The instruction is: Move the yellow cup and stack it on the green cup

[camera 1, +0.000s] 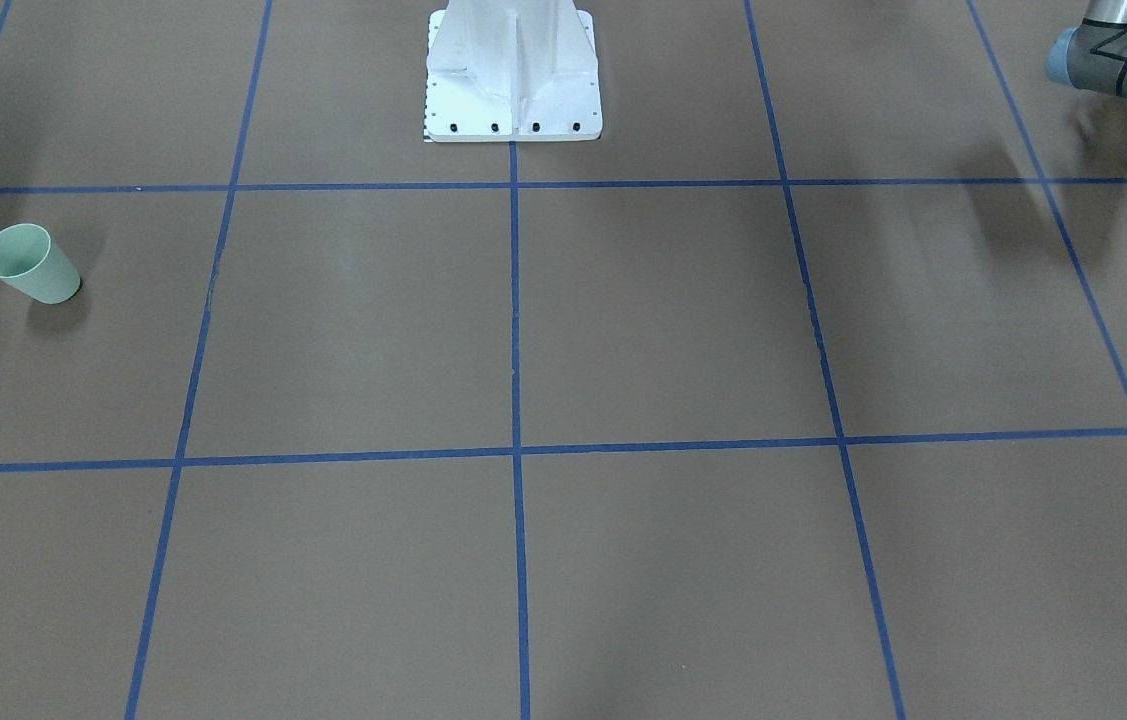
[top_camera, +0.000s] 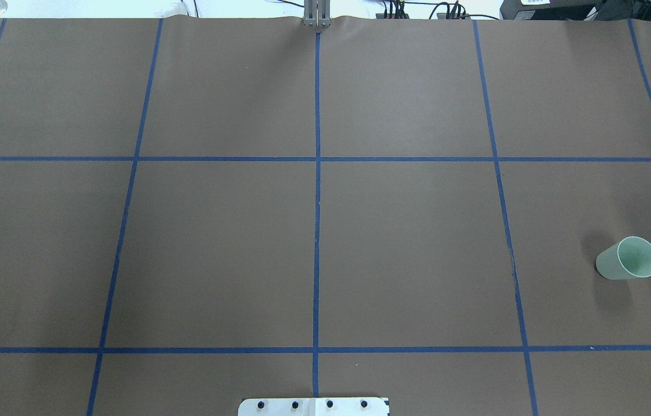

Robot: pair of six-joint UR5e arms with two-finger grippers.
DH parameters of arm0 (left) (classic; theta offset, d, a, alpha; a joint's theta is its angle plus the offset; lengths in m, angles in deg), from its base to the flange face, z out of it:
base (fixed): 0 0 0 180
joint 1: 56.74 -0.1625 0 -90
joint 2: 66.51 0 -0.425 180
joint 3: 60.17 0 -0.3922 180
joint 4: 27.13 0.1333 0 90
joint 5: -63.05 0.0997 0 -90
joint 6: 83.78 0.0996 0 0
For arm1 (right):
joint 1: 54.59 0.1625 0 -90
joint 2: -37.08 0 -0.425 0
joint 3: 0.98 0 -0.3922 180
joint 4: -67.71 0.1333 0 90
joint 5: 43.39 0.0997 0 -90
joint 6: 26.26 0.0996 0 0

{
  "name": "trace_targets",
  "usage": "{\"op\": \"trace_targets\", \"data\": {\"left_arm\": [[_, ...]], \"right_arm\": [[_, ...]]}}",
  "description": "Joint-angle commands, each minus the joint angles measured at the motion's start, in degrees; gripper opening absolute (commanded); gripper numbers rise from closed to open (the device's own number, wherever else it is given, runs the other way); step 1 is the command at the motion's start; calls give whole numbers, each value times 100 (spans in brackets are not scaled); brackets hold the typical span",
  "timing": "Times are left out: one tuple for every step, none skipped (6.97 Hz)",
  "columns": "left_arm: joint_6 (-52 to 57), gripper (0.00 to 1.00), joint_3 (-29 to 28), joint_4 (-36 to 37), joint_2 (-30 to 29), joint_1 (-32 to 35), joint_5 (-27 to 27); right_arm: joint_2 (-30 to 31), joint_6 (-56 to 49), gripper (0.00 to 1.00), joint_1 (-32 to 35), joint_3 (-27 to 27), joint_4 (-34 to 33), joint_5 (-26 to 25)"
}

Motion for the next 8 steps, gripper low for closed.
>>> {"op": "trace_targets", "data": {"left_arm": [[447, 15, 383, 359, 253, 61, 836], [570, 15, 384, 359, 297, 96, 1206], [720, 15, 384, 351, 297, 244, 1575], [956, 15, 427, 350, 289, 681, 2232], [1246, 15, 662, 350, 271, 1216, 3117], [1605, 15, 1013, 350, 262, 1682, 3918], [2070, 15, 1260, 342, 245, 2192, 4543], [2544, 15, 1584, 298, 149, 2641, 5228]], "right_arm": [[-9, 42, 100, -6, 2, -3, 21], [-26, 51, 100, -6, 19, -12, 30], [-44, 60, 100, -6, 19, -12, 30], [-61, 60, 100, -6, 19, -3, 30], [-61, 60, 100, -6, 10, 14, 39], [-61, 60, 100, -6, 10, 6, 82], [-61, 60, 100, -6, 2, 14, 144], [-61, 51, 100, -6, 2, 41, 136]]}}
